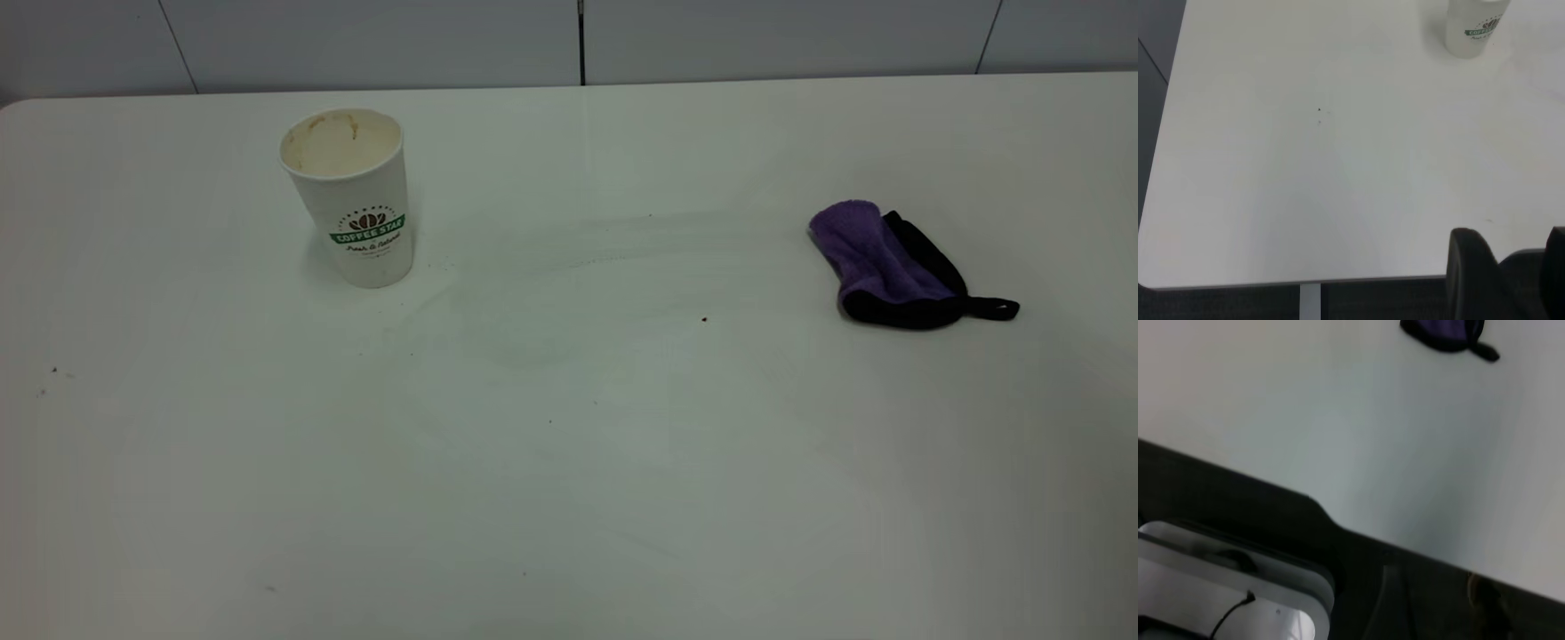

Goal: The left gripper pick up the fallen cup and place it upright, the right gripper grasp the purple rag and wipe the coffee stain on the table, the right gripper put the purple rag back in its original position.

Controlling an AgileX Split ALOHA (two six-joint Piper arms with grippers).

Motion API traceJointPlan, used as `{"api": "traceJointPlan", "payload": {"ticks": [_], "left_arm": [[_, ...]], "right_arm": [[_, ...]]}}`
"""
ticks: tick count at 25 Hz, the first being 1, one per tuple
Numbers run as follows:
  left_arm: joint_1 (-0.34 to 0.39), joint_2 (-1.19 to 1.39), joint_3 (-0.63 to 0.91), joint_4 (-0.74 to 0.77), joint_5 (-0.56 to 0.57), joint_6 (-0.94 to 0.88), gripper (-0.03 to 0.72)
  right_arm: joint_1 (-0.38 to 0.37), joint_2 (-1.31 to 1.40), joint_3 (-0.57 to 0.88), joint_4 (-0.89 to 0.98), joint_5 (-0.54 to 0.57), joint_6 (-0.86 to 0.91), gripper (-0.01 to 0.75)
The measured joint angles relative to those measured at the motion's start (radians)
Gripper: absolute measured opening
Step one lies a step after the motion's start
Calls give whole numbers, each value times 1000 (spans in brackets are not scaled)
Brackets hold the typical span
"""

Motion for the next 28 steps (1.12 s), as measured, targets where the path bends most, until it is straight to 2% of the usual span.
{"api": "traceJointPlan", "payload": {"ticks": [6, 11, 18, 28], "left_arm": [[0, 0, 0, 0, 0, 0, 283], [0, 0, 0, 0, 0, 0, 283], [0, 0, 0, 0, 0, 0, 283], [0, 0, 0, 0, 0, 0, 283]], "right_arm": [[0, -396, 341, 15, -96, 35, 706], [0, -669, 491, 15, -128, 39, 693], [0, -875, 514, -26, -127, 79, 678], [0, -890, 514, -29, -126, 89, 651]]}}
